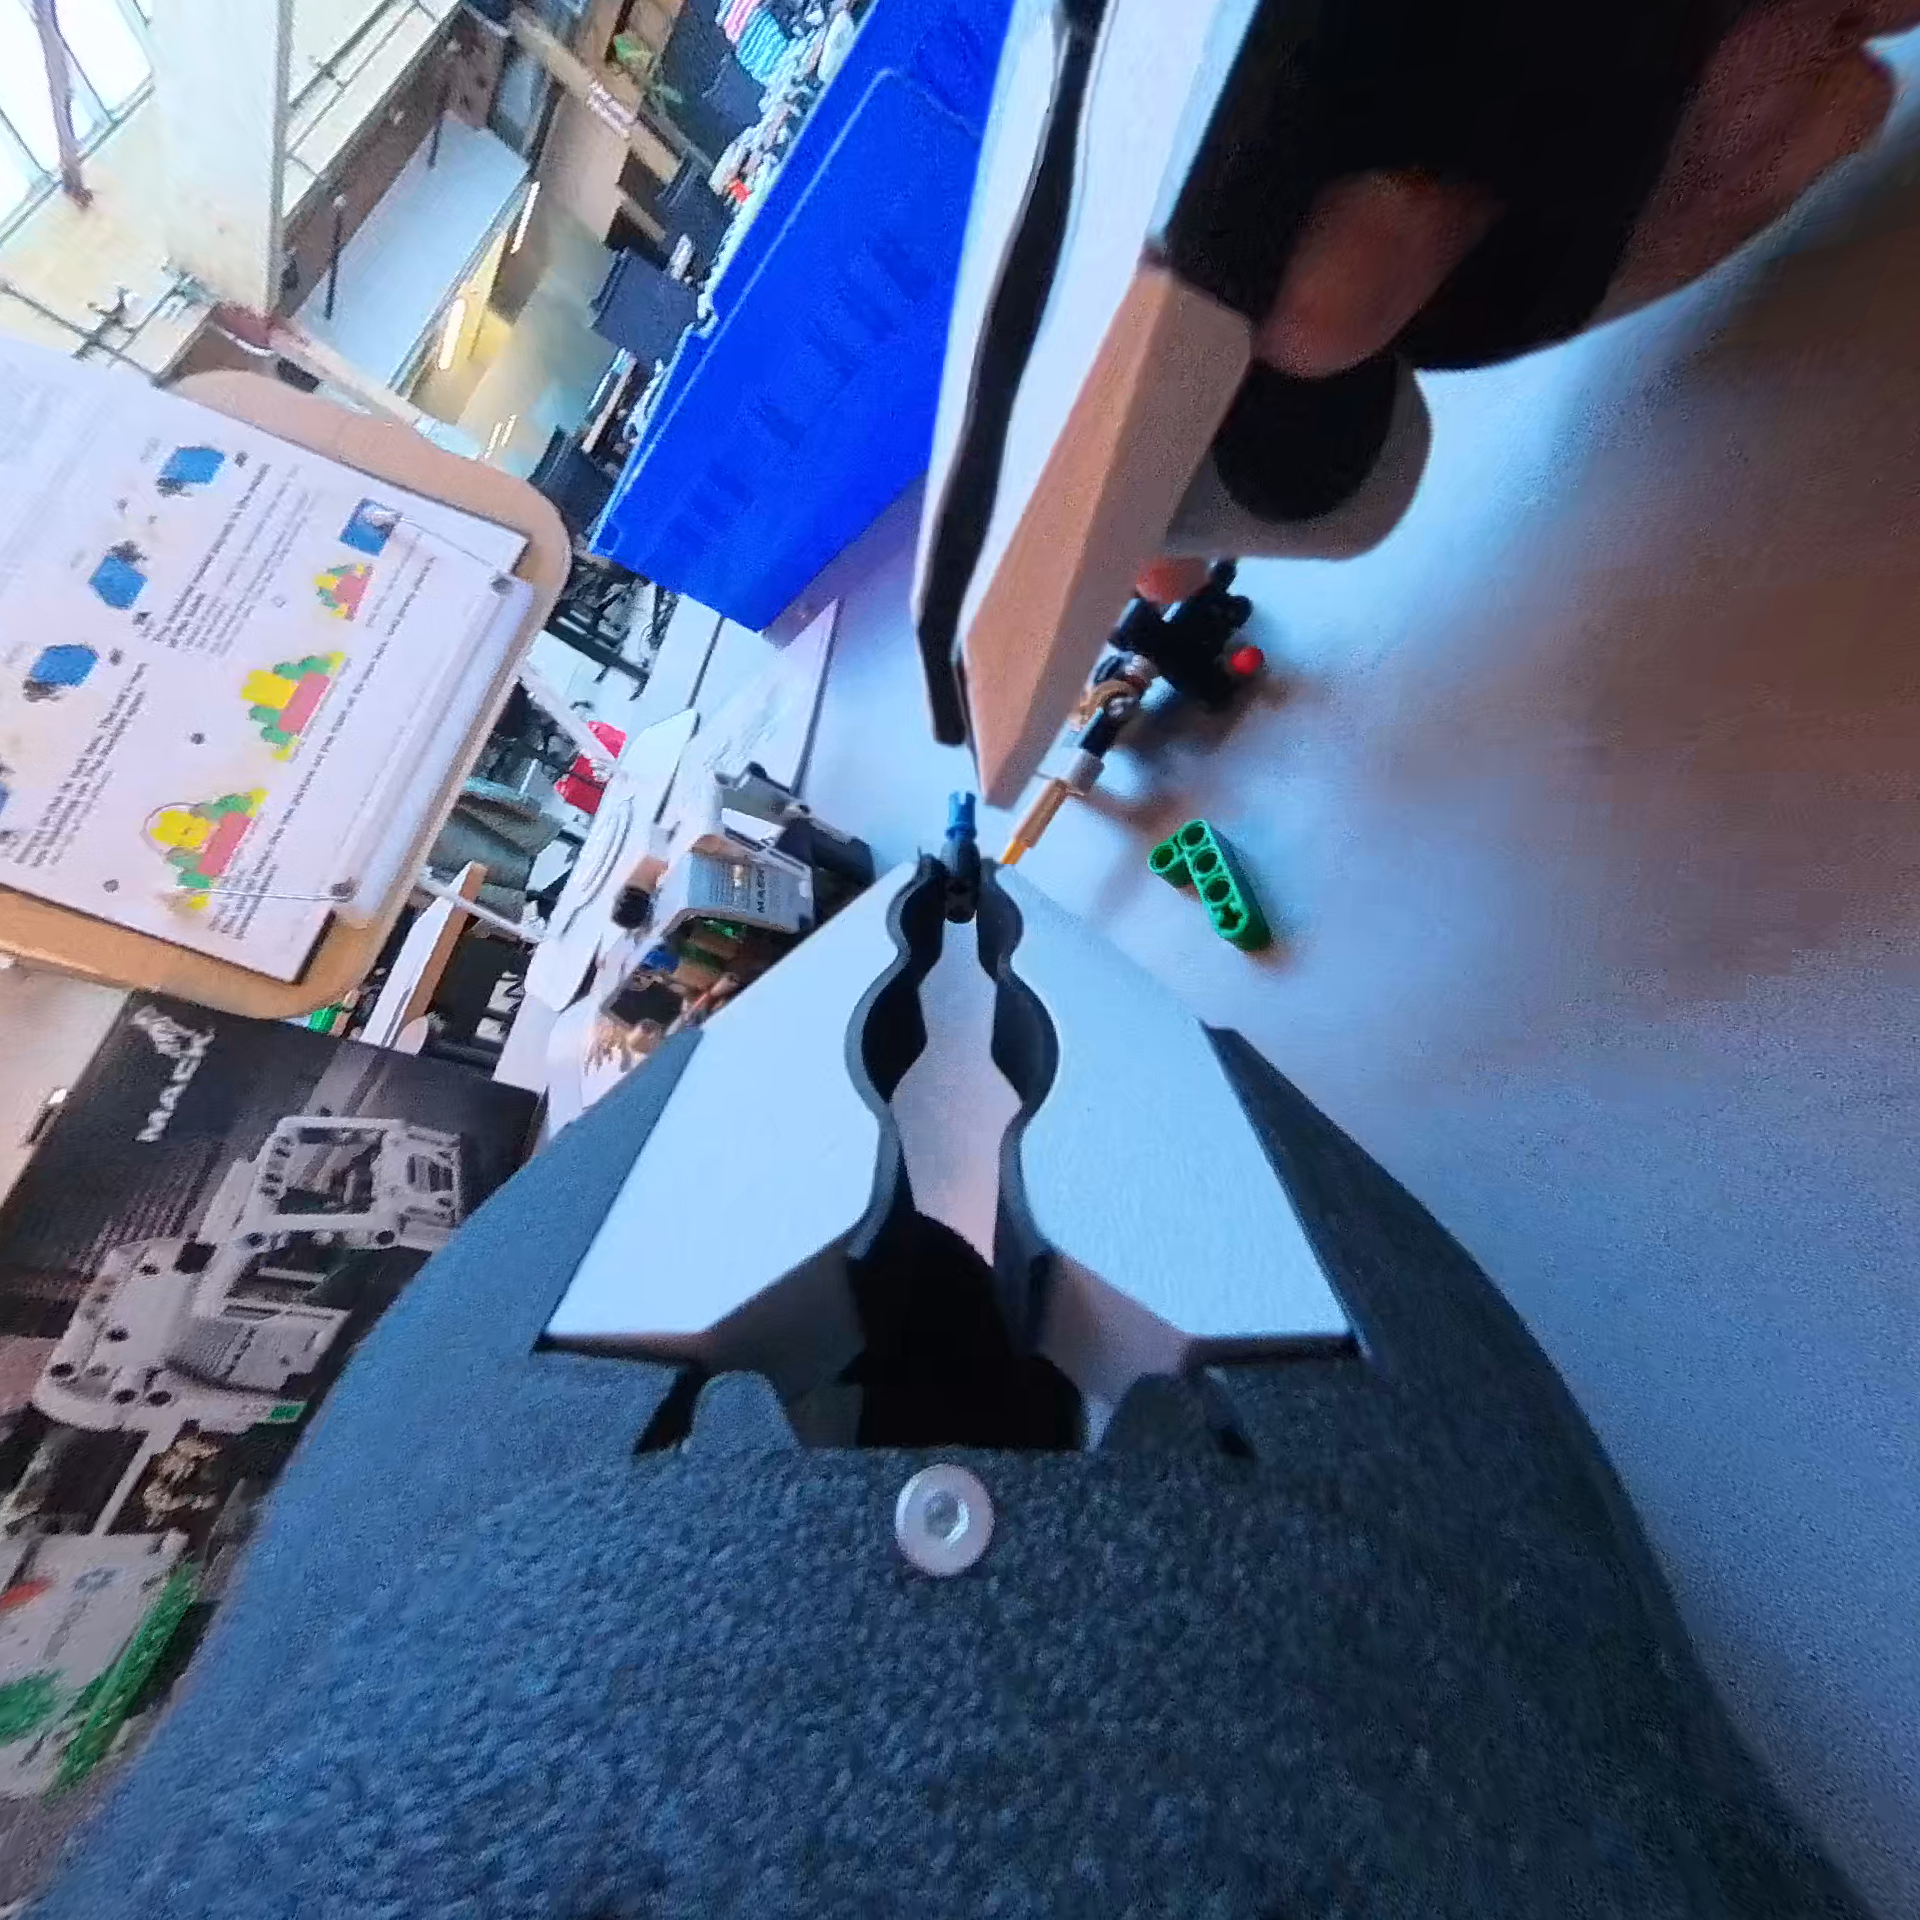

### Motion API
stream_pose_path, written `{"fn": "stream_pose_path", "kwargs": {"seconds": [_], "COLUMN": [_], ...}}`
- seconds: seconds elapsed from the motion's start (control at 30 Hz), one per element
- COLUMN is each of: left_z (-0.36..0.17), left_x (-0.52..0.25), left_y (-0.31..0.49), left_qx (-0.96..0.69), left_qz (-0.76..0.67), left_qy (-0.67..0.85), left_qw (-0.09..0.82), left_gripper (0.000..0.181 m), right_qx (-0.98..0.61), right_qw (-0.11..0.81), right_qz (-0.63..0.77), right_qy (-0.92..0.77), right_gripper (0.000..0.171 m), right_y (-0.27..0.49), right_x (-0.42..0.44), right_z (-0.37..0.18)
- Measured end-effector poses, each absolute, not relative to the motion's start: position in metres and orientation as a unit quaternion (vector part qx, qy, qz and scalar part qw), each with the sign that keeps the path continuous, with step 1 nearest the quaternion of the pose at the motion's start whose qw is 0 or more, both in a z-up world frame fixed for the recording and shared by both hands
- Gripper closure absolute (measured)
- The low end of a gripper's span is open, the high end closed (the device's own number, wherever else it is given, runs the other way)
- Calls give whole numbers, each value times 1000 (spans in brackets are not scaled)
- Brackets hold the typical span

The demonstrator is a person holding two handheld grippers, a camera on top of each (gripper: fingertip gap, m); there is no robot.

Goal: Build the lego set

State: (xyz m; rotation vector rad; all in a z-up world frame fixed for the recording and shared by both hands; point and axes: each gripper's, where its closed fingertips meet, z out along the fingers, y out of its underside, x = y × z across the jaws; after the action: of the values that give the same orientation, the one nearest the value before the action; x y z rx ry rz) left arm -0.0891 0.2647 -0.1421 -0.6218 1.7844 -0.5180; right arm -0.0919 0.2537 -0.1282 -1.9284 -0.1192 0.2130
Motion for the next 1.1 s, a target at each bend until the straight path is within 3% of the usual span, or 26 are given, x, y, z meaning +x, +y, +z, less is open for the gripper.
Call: {"fn": "stream_pose_path", "kwargs": {"seconds": [0.5,0.8,1.1], "left_z": [-113,-114,-119], "left_x": [-95,-95,-95], "left_y": [265,260,259], "left_qx": [-188,-176,-175], "left_qz": [-101,-107,-97], "left_qy": [709,709,718], "left_qw": [673,675,667], "left_gripper": [178,179,179], "right_qx": [-791,-786,-796], "right_qw": [585,606,595], "right_qz": [179,106,83], "right_qy": [-29,-62,-73], "right_gripper": [151,168,169], "right_y": [258,252,252], "right_x": [-101,-97,-97], "right_z": [-112,-110,-116]}}
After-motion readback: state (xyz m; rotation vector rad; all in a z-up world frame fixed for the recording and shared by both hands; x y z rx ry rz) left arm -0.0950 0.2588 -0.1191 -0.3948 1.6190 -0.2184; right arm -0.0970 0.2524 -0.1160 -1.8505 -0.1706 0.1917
